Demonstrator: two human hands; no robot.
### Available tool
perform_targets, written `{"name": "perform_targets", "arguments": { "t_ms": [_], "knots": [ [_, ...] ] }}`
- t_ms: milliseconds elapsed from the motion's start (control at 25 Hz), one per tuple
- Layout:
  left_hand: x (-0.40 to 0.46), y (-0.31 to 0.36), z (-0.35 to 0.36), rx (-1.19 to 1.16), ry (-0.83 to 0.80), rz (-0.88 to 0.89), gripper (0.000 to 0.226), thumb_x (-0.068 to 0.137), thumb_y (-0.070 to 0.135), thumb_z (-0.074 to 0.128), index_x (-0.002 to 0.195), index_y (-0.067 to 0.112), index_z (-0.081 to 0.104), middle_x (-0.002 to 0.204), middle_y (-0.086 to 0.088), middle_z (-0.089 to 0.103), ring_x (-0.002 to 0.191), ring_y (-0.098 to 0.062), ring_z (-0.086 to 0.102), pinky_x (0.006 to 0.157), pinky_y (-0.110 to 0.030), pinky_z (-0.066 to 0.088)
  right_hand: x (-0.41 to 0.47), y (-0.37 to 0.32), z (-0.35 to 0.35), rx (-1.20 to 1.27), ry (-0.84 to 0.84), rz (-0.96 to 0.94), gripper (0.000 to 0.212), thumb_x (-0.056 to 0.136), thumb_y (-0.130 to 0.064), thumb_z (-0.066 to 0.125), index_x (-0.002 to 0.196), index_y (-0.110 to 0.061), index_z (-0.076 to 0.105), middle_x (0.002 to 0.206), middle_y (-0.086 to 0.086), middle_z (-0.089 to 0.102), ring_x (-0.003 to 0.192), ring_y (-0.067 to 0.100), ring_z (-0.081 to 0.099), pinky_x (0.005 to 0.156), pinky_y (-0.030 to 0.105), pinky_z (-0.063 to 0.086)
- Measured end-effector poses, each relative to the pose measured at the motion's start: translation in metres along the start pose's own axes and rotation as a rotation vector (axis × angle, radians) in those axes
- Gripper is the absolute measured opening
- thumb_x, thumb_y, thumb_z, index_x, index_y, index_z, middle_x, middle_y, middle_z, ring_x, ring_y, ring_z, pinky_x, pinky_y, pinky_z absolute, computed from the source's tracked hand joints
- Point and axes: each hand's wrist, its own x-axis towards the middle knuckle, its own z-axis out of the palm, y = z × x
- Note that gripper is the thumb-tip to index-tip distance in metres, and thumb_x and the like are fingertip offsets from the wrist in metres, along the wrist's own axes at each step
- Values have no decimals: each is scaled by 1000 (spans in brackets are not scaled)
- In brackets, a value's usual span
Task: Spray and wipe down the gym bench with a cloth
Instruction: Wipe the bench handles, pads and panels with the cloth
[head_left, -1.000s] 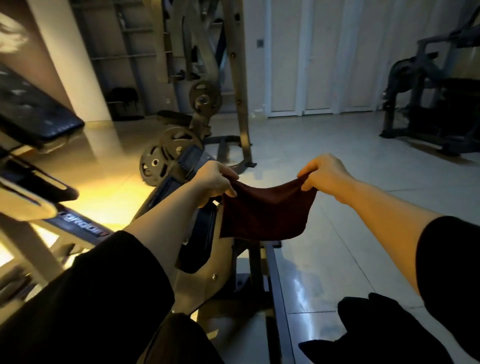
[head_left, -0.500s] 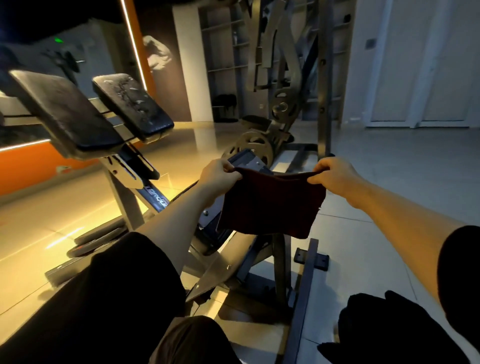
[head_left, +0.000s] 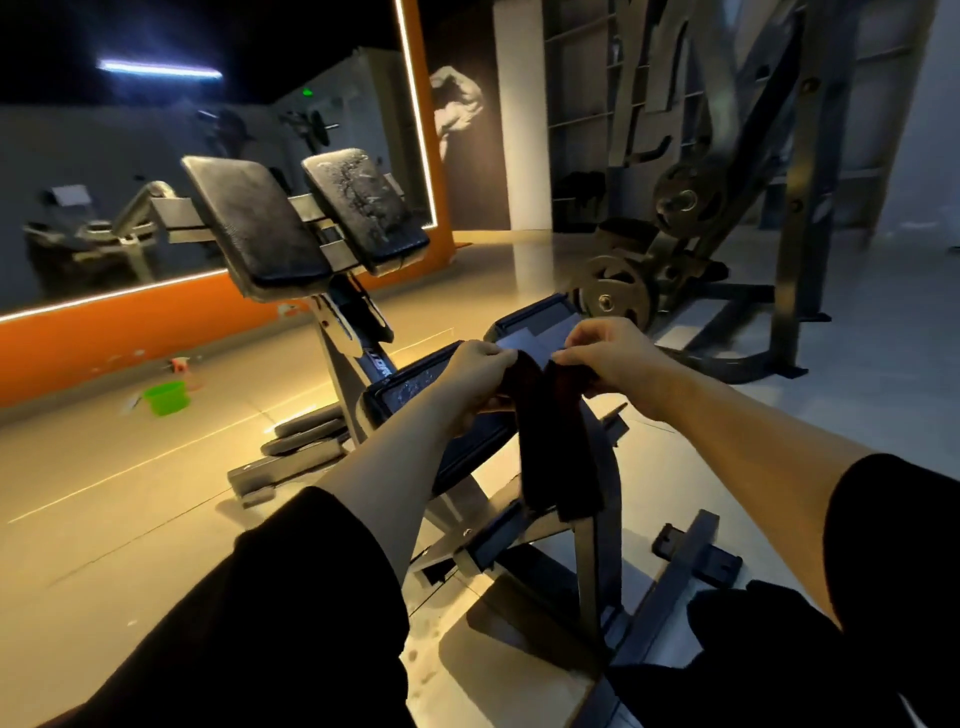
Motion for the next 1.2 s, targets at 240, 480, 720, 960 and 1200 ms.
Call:
{"name": "perform_targets", "arguments": {
  "t_ms": [240,480,720,960,1200],
  "knots": [
    [-3,11,2,45,148,93,42,83,-2,68,122,2,52,110,-15,59,94,-21,62,80,-29,55,38,-9,9,191,-349,-118,21,96,-6,48,103,-9,67,107,9,63,105,21,58,93,33,46],
    [8,13,18,66,399,81,26,91,-4,48,110,11,60,100,-11,60,84,-15,58,63,-22,48,81,11,-6,108,-401,-259,34,86,11,53,110,-13,61,105,6,58,101,22,58,83,32,54],
    [44,26,62,-64,480,36,28,95,1,41,116,7,58,112,-21,60,96,-24,59,79,-33,52,119,49,-50,186,-528,-341,25,86,2,65,108,-8,60,105,11,64,97,20,63,77,25,53],
    [76,33,120,-61,650,63,27,97,3,40,115,17,55,112,-13,57,95,-24,58,77,-38,55,161,74,-103,71,-671,-472,8,84,1,66,88,-5,63,79,4,59,77,15,58,73,28,45],
    [103,59,176,-79,784,52,25,98,2,39,110,9,60,108,-16,59,95,-24,59,76,-35,55,192,101,-155,-164,-969,-501,10,90,-8,63,98,-14,62,76,-8,47,70,1,45,66,19,33]
  ]
}}
